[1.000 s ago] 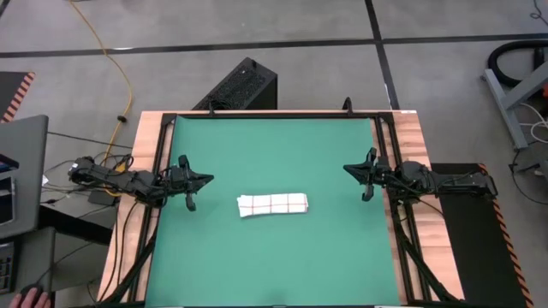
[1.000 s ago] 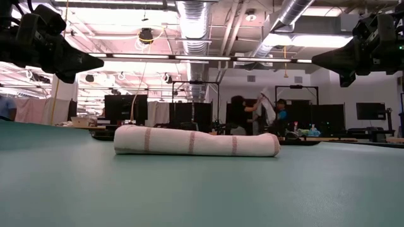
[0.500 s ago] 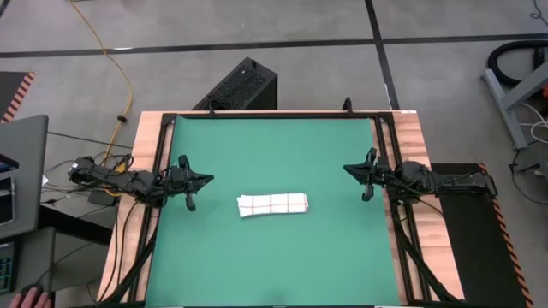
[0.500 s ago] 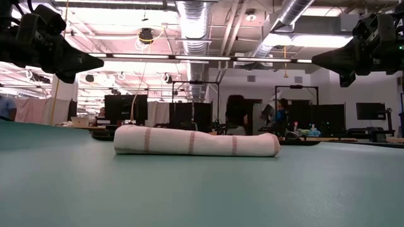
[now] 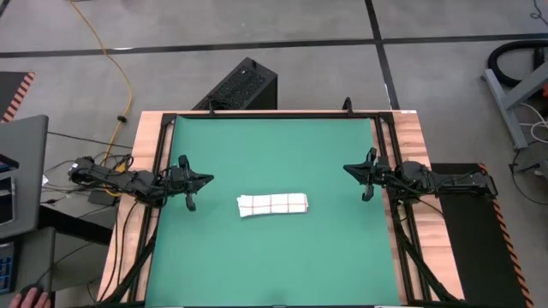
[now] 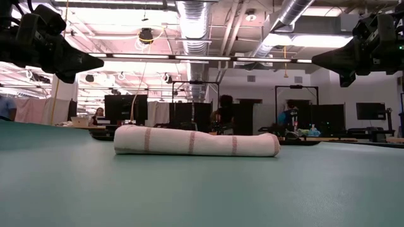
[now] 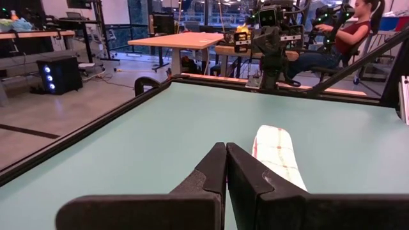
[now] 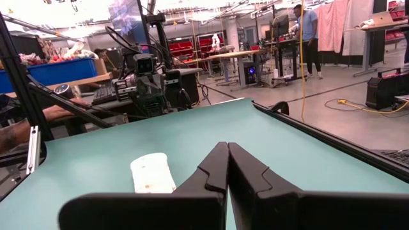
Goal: Roll towel
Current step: Return to Home Position
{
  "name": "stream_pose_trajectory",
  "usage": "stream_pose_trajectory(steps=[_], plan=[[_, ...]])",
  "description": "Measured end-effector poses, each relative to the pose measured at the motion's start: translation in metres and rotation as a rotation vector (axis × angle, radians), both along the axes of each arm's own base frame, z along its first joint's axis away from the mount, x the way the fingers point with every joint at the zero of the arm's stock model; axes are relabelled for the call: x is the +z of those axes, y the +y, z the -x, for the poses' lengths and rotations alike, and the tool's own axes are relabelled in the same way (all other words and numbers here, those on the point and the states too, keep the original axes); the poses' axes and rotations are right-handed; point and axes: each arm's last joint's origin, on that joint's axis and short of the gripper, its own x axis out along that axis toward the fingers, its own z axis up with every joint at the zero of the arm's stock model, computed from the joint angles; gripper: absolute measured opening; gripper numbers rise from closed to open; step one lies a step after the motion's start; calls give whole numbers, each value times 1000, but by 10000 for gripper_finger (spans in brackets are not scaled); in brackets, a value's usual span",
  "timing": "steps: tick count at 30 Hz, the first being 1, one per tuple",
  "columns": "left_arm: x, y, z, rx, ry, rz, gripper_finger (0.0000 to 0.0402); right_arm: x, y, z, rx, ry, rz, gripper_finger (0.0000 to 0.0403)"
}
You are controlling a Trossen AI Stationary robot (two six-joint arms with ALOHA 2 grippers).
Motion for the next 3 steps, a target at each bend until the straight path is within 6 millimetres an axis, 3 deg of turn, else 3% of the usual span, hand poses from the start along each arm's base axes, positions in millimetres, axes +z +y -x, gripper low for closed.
stream_pose_trajectory(steps=[3], plan=[[0, 0, 0, -1, 0, 0, 0, 0, 0, 0, 0, 0, 0, 31]])
